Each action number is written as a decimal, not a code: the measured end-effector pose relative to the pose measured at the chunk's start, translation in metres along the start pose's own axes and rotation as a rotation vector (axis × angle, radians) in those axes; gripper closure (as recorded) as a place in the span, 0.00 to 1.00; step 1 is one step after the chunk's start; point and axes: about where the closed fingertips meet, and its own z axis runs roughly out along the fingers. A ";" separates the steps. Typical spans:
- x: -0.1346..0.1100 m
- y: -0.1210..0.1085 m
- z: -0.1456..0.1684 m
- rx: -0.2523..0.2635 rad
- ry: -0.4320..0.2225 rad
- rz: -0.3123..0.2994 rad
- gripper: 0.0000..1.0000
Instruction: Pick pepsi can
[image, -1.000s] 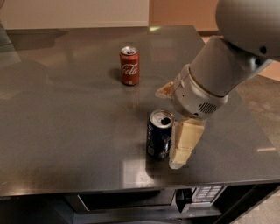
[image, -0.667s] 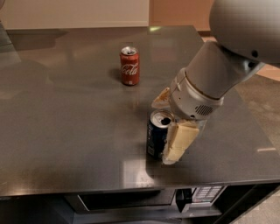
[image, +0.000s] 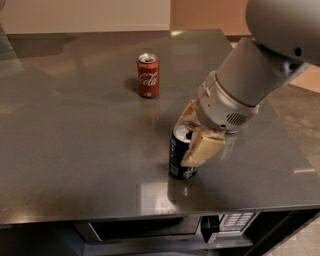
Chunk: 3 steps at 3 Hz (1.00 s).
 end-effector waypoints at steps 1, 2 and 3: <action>-0.013 0.003 -0.021 -0.011 -0.027 -0.026 0.88; -0.024 0.007 -0.053 -0.018 -0.063 -0.045 1.00; -0.056 -0.002 -0.107 0.023 -0.108 -0.098 1.00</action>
Offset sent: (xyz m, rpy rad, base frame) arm -0.0226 -0.0092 0.1024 0.1037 0.0191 0.0857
